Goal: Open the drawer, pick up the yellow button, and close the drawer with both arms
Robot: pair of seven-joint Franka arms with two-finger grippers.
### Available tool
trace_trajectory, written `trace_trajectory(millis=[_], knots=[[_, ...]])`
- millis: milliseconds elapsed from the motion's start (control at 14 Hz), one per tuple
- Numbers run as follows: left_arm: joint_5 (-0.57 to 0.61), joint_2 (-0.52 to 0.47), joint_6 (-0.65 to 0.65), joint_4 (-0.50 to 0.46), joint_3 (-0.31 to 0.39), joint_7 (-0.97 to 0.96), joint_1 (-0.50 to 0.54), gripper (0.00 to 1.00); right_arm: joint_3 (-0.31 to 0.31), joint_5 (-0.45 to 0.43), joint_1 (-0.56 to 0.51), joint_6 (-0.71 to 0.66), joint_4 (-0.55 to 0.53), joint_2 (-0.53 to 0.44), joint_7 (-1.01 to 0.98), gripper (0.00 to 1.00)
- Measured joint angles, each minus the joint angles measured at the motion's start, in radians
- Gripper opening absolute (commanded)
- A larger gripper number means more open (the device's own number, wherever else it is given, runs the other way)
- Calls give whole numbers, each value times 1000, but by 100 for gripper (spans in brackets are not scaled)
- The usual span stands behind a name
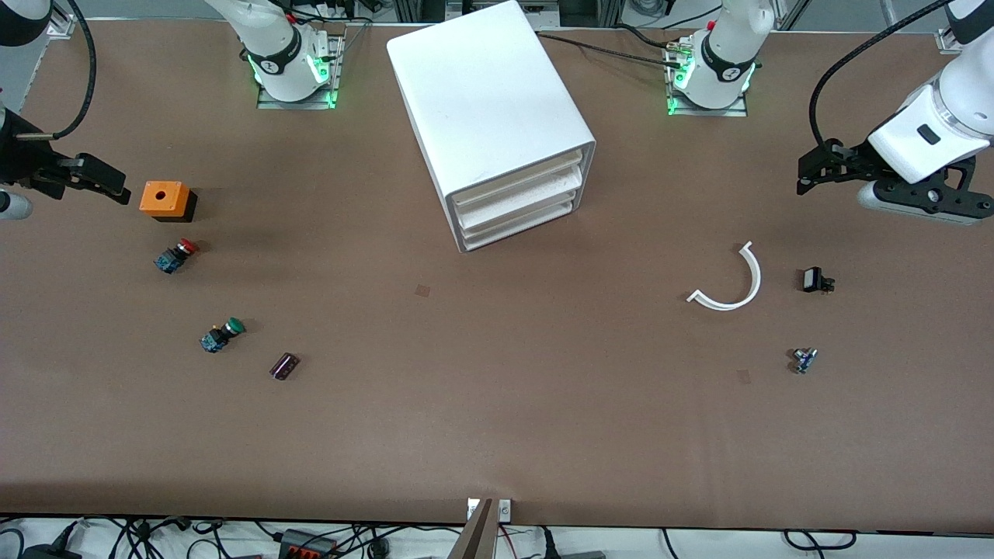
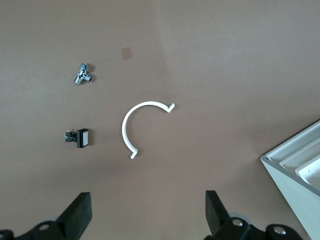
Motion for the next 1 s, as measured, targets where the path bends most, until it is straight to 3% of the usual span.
trace_trajectory(millis=[997], knots=[[-2,14,-61,2,6,-3,6,100,-1,0,0,1,-1,5,0,100]])
